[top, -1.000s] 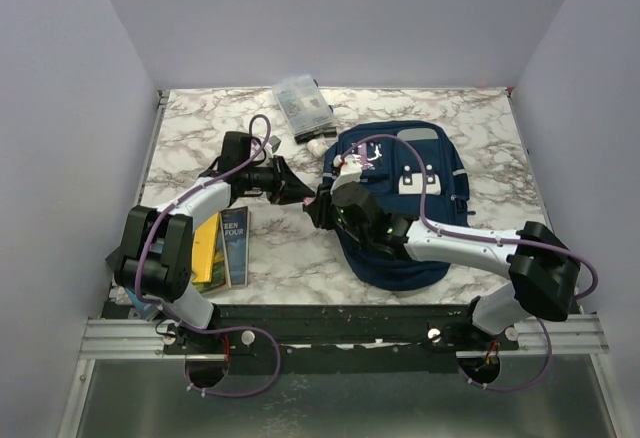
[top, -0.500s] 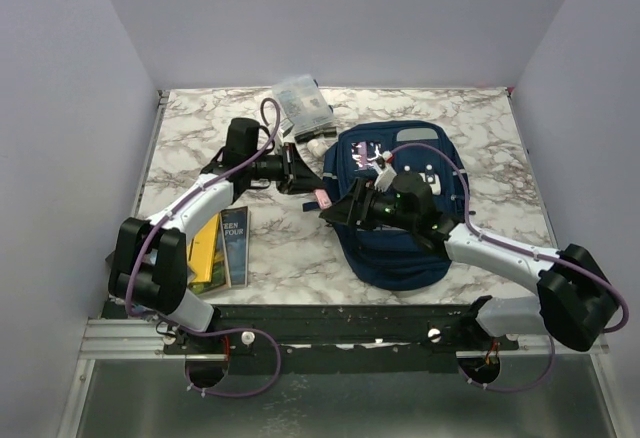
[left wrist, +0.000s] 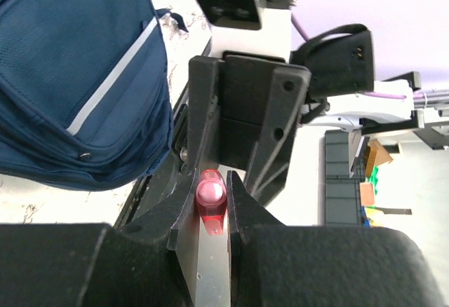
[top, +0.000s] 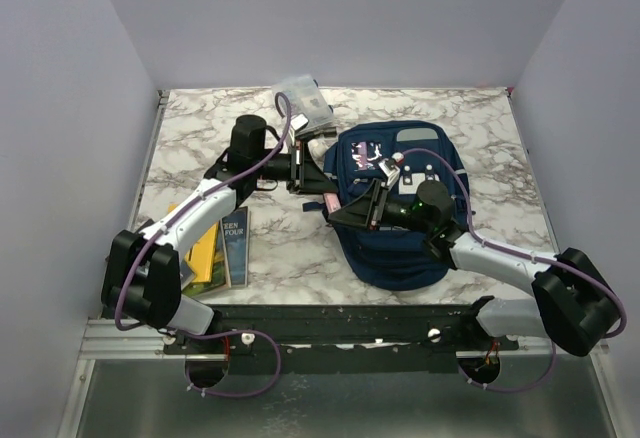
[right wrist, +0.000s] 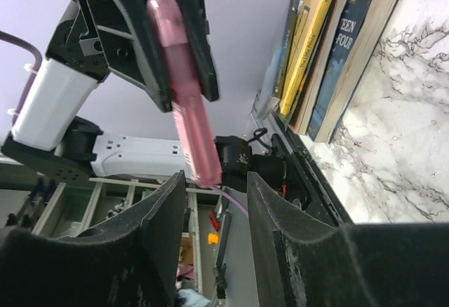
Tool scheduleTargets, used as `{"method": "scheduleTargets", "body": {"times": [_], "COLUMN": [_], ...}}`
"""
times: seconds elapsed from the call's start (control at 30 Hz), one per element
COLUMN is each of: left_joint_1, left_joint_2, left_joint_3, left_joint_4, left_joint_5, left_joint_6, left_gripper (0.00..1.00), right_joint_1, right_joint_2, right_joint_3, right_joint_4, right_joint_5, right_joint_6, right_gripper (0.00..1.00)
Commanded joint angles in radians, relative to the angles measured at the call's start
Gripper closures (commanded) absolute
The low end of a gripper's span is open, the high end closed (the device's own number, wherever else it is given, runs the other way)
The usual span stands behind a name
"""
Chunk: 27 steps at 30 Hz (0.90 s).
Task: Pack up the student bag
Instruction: Pick up the stationery from the center of the board.
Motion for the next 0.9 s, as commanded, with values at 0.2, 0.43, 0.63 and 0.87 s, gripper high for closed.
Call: {"method": "scheduleTargets", "body": {"times": [0.2,0.43,0.63,0.87], "left_joint_1": [-0.030,-0.048,-0.056,-0.064], "left_joint_2": [-0.026,-0.024,-0.024,-0.027], "left_joint_3": [0.016,0.017,0.019,0.009], "left_joint_4": [0.103,0.118,0.124,0.126], "left_joint_5": [0.089,0.107,0.116,0.100], "left_joint_6": [-0.011,-0.019,-0.023,-0.021], "left_gripper": [0.99,0.99,0.99,0.75], "right_joint_1": [-0.038,-0.040,-0.044,-0.056], "right_joint_2": [0.004,0.002,-0.004,-0.031], "right_joint_3": [-0.078,-0.067,-0.064,-0.073], "right_joint_4": [0.292,0.262,0.248,0.201], "right_joint_5": [-0.099,-0.088,-0.087,-0.072], "right_joint_6": [0.141,0.113,0.098,0.053], "right_gripper": [0.59,0.61,0.68,1.00]}}
